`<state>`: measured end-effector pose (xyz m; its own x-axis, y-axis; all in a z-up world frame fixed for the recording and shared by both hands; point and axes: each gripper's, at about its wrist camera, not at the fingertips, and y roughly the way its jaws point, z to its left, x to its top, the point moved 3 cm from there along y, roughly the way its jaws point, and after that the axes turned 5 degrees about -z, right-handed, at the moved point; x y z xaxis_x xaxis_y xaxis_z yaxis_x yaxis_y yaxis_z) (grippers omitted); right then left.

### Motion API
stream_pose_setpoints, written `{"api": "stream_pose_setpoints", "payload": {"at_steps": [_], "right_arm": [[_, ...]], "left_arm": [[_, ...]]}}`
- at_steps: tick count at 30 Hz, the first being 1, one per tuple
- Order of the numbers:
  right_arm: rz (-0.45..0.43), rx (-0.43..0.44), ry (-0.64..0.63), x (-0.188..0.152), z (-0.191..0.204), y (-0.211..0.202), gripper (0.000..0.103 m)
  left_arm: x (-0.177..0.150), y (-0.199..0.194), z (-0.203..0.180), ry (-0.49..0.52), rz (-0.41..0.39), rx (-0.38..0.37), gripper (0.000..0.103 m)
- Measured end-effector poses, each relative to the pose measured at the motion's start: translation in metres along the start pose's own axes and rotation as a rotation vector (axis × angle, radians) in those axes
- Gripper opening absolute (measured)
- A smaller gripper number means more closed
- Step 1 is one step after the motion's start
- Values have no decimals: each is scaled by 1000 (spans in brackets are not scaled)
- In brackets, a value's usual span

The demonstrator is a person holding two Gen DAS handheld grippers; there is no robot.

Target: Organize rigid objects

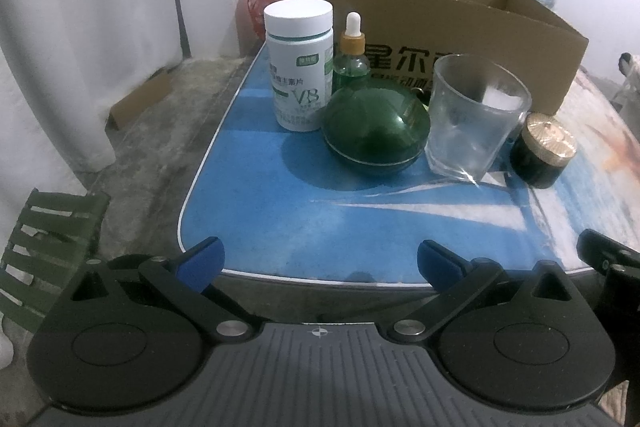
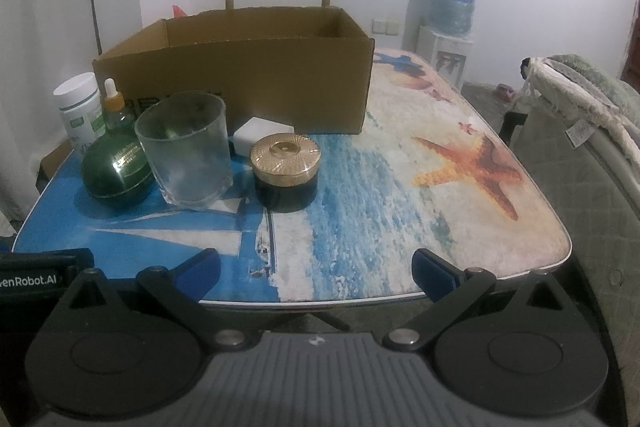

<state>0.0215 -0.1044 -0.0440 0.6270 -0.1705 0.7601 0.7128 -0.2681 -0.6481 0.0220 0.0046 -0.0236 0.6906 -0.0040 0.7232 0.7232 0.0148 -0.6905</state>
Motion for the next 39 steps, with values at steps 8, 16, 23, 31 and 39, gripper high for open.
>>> {"api": "stream_pose_setpoints", "payload": {"at_steps": [8,16,23,31,39], "right_arm": [[0,2,-2,1,1,0,103],[0,2,-3,2,1,1,103],[1,3,-2,2,1,1,103],[2,5,-3,3,2,2,103],[1,5,-2,2,1,3,103]], "left_arm": [[1,-1,0,5,-1,-1,103],[2,-3,-1,7,-1,0,103],[2,-2,-1,7,-2,0,103],[2,-3,0,8,-1,0,103],[3,-3,-1,8,-2,0,103]]}}
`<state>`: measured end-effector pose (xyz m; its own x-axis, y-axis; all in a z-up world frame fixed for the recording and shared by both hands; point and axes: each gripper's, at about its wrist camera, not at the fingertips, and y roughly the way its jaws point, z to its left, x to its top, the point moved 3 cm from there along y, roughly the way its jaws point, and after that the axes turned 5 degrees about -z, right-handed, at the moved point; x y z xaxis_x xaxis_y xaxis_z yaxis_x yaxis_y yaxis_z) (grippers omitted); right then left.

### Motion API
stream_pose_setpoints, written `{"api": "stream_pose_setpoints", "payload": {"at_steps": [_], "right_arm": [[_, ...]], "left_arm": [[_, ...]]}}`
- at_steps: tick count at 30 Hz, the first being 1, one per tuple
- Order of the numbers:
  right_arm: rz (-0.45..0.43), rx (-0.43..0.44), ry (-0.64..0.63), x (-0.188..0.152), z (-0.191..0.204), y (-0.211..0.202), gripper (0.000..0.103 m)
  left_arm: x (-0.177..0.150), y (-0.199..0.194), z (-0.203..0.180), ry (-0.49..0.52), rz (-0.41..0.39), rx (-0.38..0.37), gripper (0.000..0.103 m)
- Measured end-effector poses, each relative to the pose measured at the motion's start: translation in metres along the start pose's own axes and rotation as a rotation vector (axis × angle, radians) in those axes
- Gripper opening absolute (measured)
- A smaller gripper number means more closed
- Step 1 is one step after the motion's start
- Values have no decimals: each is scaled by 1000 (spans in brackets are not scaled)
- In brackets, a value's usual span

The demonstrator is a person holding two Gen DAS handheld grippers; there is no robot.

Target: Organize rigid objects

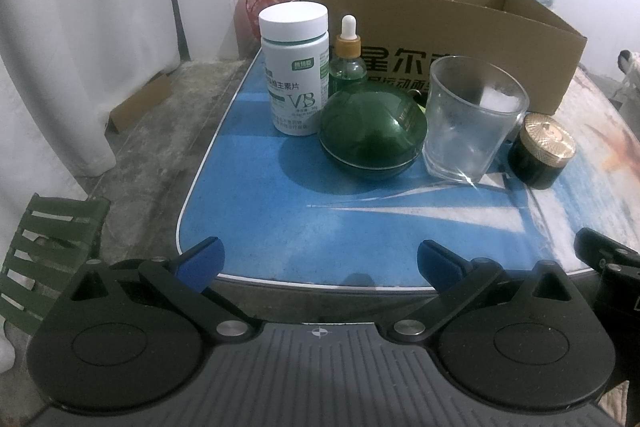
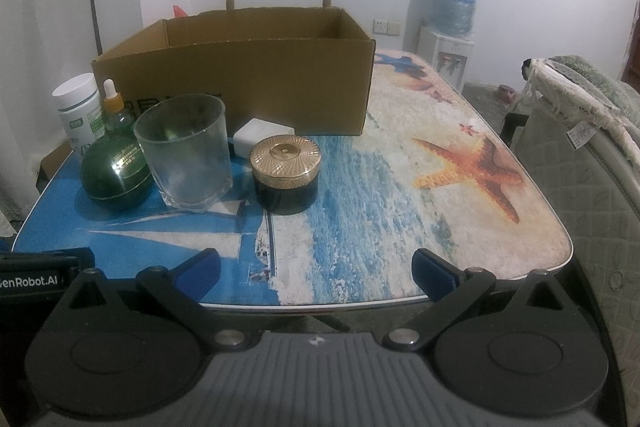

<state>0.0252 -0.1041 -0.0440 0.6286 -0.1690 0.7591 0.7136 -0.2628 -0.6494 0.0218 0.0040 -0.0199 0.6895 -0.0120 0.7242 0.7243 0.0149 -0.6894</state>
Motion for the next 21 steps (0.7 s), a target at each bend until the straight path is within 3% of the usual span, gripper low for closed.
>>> {"api": "stream_pose_setpoints", "payload": {"at_steps": [11,15,21], "right_arm": [[4,13,13,-3,-3,3,103],[-36,38,49,-2,-15,2,103],[-91,199,28,6,-29,-1,103]], "left_arm": [[0,1,0,0,-1,-2,103],[0,1,2,9,-25,-24,103],[9,-4,9,3,-128,-119,103]]}}
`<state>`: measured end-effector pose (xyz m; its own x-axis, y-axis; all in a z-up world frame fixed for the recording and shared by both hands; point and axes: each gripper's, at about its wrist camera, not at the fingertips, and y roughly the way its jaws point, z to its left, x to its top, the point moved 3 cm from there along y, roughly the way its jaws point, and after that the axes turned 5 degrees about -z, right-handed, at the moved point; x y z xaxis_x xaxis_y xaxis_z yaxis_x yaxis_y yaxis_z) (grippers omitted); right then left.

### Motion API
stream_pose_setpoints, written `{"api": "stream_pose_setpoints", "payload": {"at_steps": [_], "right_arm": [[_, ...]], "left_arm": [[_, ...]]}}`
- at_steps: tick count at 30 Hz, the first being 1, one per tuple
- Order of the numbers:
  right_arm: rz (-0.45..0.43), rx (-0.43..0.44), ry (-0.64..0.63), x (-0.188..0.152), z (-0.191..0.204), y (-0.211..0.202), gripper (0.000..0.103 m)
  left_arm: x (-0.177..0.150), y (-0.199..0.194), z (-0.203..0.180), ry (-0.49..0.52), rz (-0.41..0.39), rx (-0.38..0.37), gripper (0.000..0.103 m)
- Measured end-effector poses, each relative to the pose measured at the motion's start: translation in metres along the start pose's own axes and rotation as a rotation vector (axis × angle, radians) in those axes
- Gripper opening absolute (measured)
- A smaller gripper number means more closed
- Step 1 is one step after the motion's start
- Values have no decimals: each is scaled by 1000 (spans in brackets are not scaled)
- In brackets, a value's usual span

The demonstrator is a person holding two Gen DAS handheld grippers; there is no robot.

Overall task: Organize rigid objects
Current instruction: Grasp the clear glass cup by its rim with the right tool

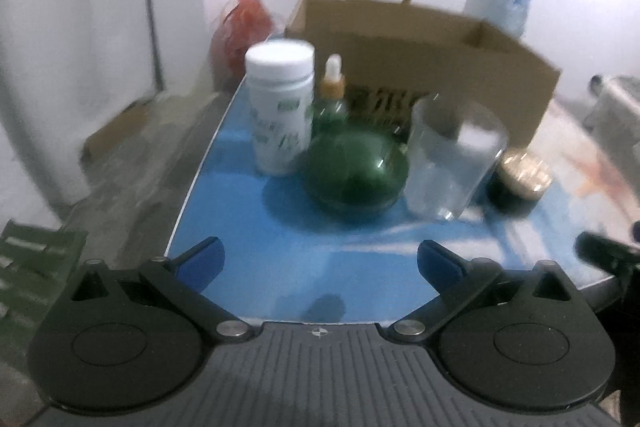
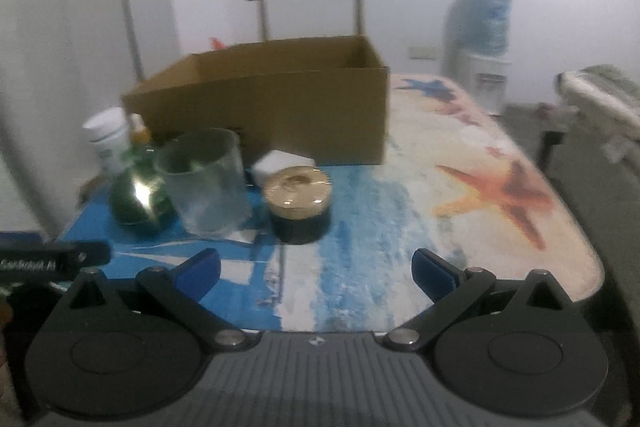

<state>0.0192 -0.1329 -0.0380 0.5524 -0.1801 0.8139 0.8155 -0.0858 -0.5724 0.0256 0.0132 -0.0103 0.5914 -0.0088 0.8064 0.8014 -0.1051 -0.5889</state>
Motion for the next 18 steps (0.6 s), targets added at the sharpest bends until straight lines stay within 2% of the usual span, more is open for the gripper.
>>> {"api": "stream_pose_setpoints", "payload": {"at_steps": [3,9,14,18], "right_arm": [[-11,75,38,5,-11,2,103],[-118,222,106,30,-27,-3,103],[-135,349,113,52,-15,14,103],[-133,400,47,64,5,34,94]], "left_arm": [[5,-3,0,11,-52,-81,103],[21,-9,-17,86,-196,-257,103],[38,5,-41,184,-238,-312,102],[45,17,-55,257,-226,-343,100]]}}
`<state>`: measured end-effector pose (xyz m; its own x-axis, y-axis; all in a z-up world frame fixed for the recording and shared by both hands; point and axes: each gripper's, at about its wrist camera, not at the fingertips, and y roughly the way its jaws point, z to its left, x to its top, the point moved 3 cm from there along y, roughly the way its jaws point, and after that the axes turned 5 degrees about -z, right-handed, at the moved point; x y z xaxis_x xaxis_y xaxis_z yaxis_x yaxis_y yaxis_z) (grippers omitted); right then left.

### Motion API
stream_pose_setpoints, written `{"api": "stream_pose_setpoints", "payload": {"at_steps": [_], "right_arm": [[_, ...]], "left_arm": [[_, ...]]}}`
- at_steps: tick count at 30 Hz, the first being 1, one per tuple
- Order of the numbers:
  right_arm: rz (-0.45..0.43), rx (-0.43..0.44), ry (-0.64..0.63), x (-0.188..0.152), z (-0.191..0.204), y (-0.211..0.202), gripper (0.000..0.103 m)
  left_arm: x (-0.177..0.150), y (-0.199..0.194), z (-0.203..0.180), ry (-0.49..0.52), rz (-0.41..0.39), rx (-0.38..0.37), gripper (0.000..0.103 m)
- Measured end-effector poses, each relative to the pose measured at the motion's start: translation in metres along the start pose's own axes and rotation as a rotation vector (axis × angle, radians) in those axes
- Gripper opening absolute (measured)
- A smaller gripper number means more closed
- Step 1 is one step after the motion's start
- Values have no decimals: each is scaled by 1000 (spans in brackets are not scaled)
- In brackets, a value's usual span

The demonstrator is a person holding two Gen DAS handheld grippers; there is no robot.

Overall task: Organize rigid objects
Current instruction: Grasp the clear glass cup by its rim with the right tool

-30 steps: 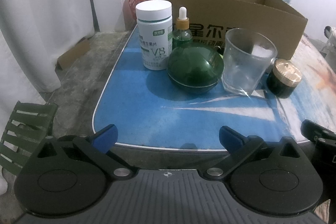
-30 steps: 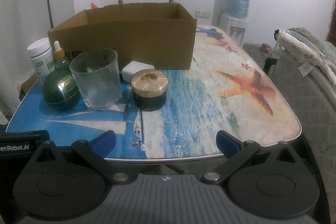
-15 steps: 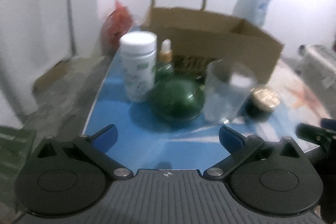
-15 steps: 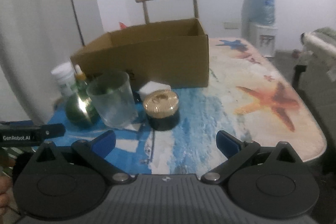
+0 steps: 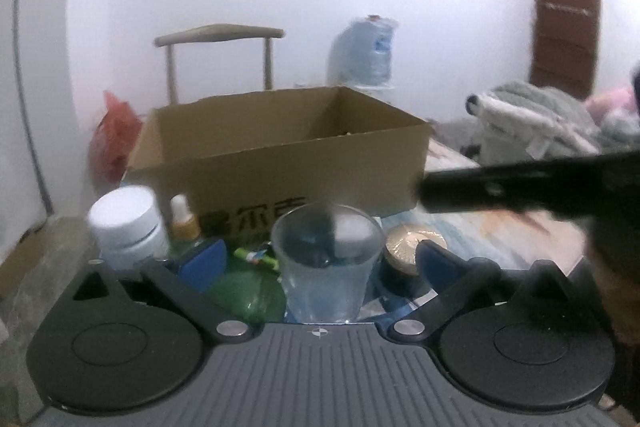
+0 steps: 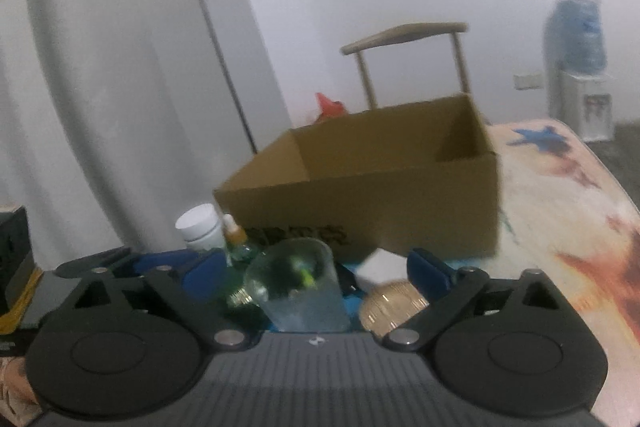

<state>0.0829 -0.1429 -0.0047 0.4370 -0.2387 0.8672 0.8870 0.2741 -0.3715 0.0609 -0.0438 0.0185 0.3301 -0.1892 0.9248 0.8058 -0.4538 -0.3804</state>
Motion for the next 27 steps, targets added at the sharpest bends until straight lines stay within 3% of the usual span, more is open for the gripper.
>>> {"api": "stream_pose_setpoints", "payload": {"at_steps": [6,17,18,23,27], "right_arm": [[80,41,-24,8,2,35,75],[241,75,-2,1,-7,71,54],[249,76,-2,0,-7,75,46],[283,71,12,-5,-11,83,33],[283,68,15,-6,-13,86,29]], "left_arm": [[-1,27,0,43,65,-23,97],[-8,44,3,109,146,-50,80],[-9,46,3,110,152,-51,80],[-11,52,2,98,173,-58,75],[-11,54,1,96,166,-48,75]]}}
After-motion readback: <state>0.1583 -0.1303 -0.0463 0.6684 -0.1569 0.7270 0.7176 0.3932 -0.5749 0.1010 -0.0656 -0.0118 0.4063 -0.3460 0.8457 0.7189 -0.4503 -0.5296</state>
